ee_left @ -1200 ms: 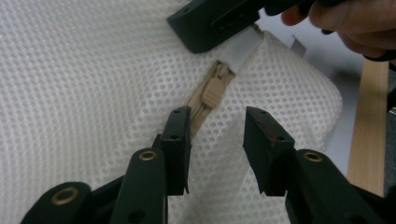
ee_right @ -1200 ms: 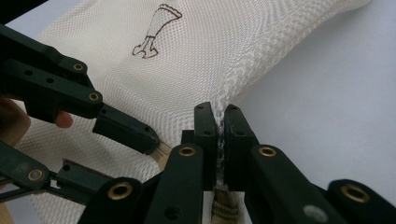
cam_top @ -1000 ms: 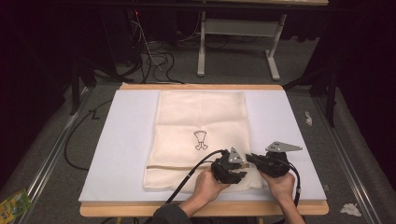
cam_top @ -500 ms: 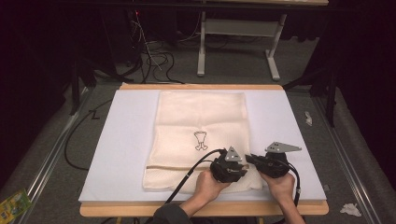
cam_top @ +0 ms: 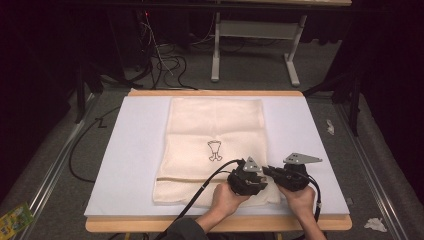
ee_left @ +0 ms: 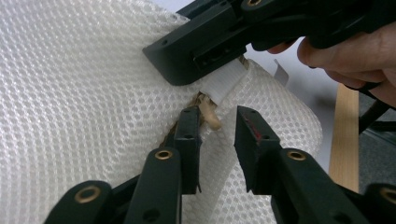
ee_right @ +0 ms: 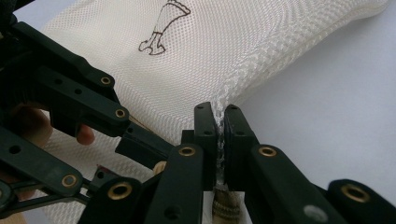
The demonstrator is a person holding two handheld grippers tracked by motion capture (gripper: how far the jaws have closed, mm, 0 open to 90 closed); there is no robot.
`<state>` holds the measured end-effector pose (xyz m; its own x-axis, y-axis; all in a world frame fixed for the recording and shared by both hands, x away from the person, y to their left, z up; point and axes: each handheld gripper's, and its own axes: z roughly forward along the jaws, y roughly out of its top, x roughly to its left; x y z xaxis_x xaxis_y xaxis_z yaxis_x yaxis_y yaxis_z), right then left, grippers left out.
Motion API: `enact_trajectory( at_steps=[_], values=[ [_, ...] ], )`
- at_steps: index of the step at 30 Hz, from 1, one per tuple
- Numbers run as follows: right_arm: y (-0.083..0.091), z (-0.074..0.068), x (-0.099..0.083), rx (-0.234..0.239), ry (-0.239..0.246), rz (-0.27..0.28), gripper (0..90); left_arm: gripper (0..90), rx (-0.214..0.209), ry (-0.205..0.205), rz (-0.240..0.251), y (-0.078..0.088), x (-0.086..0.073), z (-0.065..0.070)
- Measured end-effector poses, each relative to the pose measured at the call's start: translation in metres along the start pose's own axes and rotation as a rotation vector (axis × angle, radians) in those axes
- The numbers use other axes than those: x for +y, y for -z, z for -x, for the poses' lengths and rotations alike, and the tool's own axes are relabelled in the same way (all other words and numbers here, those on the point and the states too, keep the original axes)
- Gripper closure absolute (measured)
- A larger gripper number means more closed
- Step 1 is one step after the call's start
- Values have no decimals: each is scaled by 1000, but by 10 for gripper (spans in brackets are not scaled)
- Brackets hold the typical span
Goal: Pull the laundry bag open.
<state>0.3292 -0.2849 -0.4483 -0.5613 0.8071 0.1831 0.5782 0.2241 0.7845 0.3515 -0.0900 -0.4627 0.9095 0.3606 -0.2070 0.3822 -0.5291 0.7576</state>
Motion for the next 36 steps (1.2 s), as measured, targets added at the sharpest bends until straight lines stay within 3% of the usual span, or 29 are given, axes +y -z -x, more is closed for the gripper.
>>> enact_trajectory(
  at_steps=[5, 12, 15, 20, 23, 28, 36],
  values=[
    [-1, 0, -1, 7, -4, -16, 877, 760, 3, 30, -1, 0, 0, -4],
    [-2, 0, -1, 2, 2, -22, 877, 800, 8, 26, -6, -4, 1, -3],
    [-2, 2, -3, 5, -2, -18, 877, 786, -15, 40, -1, -3, 0, -4],
    [-2, 2, -3, 6, -12, -9, 877, 773, -14, 32, 6, 1, 0, -2],
    [-2, 4, -4, 20, -14, -13, 877, 779, -60, 77, 9, 2, 0, -5],
    [-3, 3, -3, 21, -11, -4, 877, 783, -66, 92, -10, 0, 0, -8],
    [-2, 2, -2, 30, -10, 4, 876, 803, -28, 59, -32, -2, 6, -3]
  ],
)
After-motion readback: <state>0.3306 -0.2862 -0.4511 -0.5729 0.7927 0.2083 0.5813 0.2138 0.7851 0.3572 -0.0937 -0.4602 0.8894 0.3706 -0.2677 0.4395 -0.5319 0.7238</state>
